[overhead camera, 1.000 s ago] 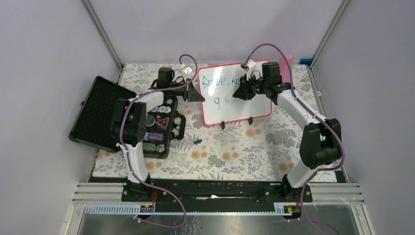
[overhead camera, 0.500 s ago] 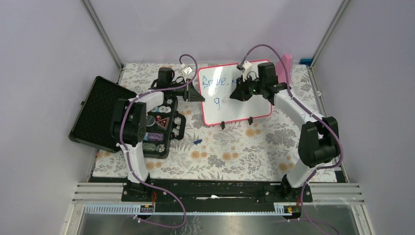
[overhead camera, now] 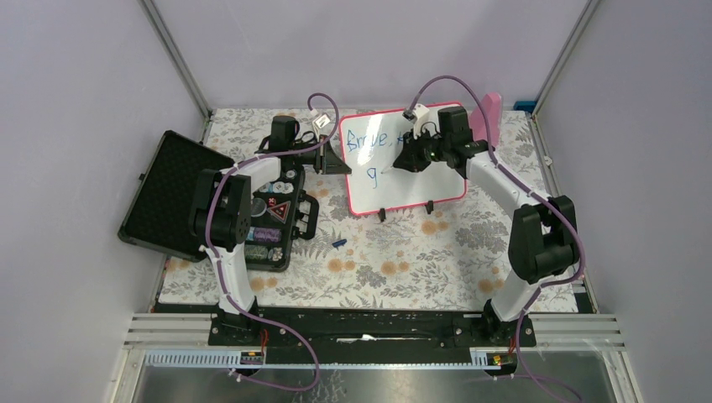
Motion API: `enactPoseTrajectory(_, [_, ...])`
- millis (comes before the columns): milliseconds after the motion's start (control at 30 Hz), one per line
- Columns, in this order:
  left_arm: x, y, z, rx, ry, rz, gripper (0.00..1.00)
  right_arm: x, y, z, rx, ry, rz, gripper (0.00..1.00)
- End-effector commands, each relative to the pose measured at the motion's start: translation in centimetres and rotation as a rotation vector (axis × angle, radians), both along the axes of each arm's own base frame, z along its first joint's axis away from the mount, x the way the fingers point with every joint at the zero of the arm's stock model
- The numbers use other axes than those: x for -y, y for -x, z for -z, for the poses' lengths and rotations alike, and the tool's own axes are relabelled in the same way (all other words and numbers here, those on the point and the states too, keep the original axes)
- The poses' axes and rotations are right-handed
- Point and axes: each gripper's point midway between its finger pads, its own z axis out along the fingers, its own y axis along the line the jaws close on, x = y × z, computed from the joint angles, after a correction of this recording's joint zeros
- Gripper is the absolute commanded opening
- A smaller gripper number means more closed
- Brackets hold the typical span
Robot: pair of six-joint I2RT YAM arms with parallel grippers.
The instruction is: Write a sentence on the whiteboard
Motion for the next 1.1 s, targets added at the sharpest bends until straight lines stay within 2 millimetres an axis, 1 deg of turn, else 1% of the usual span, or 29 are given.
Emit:
enactPoseTrajectory(0, [0.1, -0.4, -2.0, 0.075, 0.028, 0.031, 0.00, -1.0, -1.5, -1.8, 0.079, -0.004, -0.005, 0.00])
enactPoseTrajectory(200, [0.1, -0.4, -1.9, 0.075, 0.026, 0.032, 0.00, -1.7, -1.5, -1.9, 0.080, -0.005, -0.019, 0.00])
enactPoseTrajectory(400, [0.1, -0.4, -1.9, 0.075, 0.024, 0.033, 0.00, -1.9, -1.0, -0.9, 0.062, 0.005, -0.033, 0.00])
enactPoseTrajectory(633, [0.0, -0.5, -1.9, 0.077, 0.022, 0.032, 0.00, -1.6, -0.4, -0.3, 0.052, 0.018, -0.033, 0.00])
enactPoseTrajectory(1067, [0.0, -0.4, -1.8, 0.076, 0.019, 0.033, 0.00, -0.9, 0.6, 0.1, 0.054, 0.041, -0.035, 0.00])
